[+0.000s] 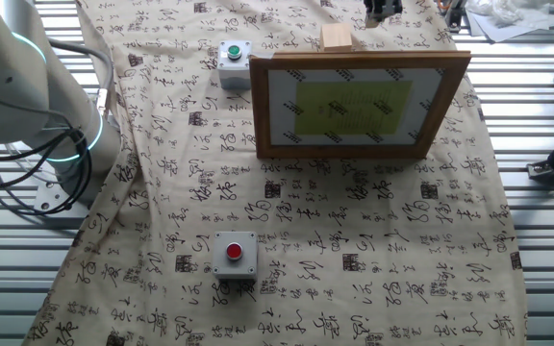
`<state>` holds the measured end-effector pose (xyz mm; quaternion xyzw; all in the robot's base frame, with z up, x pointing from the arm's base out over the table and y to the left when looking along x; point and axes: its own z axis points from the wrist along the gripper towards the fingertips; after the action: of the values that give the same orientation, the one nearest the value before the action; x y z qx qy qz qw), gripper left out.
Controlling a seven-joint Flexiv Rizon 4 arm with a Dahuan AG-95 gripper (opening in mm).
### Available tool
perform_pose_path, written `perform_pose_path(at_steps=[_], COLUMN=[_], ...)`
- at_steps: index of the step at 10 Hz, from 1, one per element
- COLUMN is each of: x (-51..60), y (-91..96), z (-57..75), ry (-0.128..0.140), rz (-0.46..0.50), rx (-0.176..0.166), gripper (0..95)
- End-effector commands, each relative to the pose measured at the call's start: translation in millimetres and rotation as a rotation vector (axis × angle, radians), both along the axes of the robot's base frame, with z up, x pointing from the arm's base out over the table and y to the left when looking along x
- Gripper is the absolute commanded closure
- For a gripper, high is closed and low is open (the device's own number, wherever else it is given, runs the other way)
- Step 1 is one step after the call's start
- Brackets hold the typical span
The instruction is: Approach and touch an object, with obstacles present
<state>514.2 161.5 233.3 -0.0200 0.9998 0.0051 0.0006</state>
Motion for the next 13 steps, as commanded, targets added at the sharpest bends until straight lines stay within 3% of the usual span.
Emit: perform_pose_path(at_steps=[1, 8, 9, 10, 11, 13], x=[-0.7, -2.8, -2.8, -2.8, -2.8, -2.8], y=[1.5, 3.5, 3.5, 3.5, 3.5, 3.5], z=[0.8, 1.7, 1.7, 1.7, 1.7, 1.7], ry=[0.005, 0.008, -0.002, -0.028, -0.082, -0.149], rz=[-0.013, -0.044, -0.039, -0.032, -0.024, -0.040], rx=[0.003, -0.006, -0.005, 0.002, 0.003, 0.005], gripper=[95.0, 95.0, 95.0, 95.0, 95.0, 95.0])
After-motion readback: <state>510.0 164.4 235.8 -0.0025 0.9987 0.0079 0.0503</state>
